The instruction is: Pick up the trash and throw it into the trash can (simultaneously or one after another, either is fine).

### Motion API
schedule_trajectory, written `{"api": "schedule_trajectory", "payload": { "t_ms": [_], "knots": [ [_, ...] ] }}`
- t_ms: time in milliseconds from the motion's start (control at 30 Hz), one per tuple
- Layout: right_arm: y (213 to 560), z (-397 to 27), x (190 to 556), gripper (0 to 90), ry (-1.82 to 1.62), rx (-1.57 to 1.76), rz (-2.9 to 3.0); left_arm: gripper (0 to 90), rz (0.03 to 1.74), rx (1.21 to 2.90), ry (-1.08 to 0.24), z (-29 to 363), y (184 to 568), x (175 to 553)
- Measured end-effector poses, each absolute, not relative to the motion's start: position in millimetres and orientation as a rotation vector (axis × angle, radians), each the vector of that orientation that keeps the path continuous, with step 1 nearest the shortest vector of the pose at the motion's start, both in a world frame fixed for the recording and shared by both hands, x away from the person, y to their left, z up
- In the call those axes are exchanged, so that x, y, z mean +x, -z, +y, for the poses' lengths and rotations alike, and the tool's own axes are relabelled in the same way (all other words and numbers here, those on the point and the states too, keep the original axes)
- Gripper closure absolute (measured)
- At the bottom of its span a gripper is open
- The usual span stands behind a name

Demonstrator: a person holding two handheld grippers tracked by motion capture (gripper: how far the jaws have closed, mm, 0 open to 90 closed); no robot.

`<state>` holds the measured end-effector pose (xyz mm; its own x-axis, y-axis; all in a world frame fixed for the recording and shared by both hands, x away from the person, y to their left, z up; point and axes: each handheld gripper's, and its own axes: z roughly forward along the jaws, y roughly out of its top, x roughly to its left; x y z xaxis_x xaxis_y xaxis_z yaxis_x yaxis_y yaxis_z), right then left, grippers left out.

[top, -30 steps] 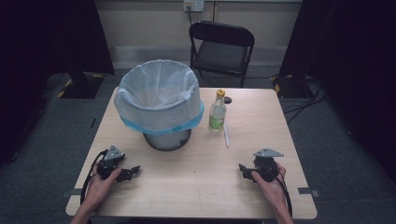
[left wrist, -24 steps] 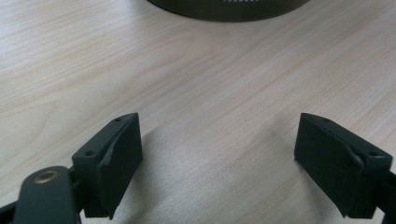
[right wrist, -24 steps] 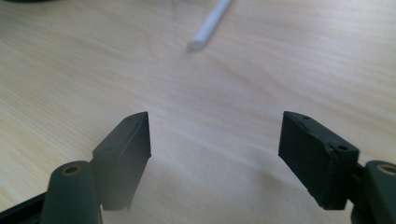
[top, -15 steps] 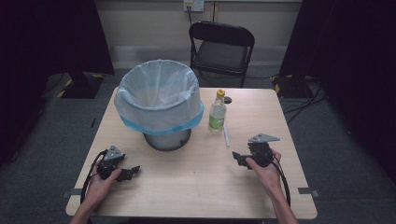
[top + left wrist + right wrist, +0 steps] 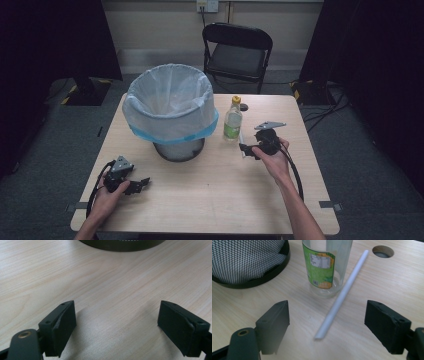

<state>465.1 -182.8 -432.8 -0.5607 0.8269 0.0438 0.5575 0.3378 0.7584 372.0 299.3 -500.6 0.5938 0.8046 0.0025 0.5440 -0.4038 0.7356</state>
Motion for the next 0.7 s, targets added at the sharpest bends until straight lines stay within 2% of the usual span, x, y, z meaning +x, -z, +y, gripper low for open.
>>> {"api": "schedule_trajectory", "payload": {
  "t_ms": [267, 700],
  "knots": [
    [427, -174, 500, 19.1, -1.049, 1.188, 2.301, 14.6, 1.06, 2.117, -0.475, 300, 500, 372],
    [438, -154, 522, 19.8, -1.085, 1.137, 2.29, 14.5, 1.06, 2.116, -0.475, 300, 500, 372]
  ]
}}
